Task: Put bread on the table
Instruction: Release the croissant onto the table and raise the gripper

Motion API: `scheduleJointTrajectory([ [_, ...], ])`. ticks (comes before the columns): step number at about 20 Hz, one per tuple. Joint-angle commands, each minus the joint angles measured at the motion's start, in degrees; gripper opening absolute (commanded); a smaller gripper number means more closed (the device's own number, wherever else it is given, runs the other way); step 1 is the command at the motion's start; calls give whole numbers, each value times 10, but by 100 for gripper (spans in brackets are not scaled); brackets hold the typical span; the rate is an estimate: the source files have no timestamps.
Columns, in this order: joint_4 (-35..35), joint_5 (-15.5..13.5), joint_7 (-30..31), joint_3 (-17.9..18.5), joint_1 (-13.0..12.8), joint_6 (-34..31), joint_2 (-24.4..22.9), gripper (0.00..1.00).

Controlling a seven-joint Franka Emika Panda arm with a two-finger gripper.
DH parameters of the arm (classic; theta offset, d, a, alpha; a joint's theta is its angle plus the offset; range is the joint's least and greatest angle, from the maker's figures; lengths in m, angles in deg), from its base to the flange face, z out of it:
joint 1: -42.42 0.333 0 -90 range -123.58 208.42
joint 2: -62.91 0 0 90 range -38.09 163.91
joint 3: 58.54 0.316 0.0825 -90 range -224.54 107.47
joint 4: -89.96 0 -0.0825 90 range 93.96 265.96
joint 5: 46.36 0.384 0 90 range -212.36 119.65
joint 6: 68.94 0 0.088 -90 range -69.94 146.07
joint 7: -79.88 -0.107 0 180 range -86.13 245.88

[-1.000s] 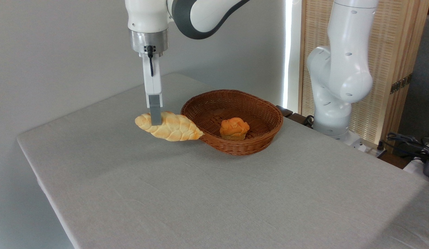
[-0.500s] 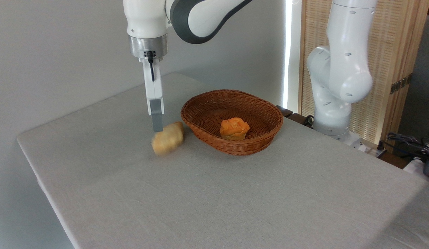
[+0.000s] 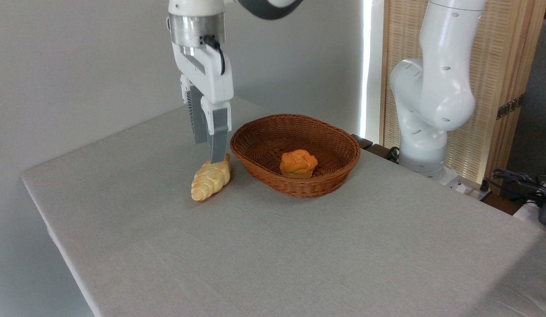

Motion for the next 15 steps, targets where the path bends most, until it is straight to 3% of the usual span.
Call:
scheduleJointTrajectory([
  [1,-16,9,58,8,-1,-65,5,100],
  [4,-17,9,56,11,0,-87,11,100],
  [8,-32,8,54,43,0,-88,10,100],
  [12,-48,-25,51,82,-1,-88,9,100],
  [15,-48,-25,53,83,-1,-89,9,100],
])
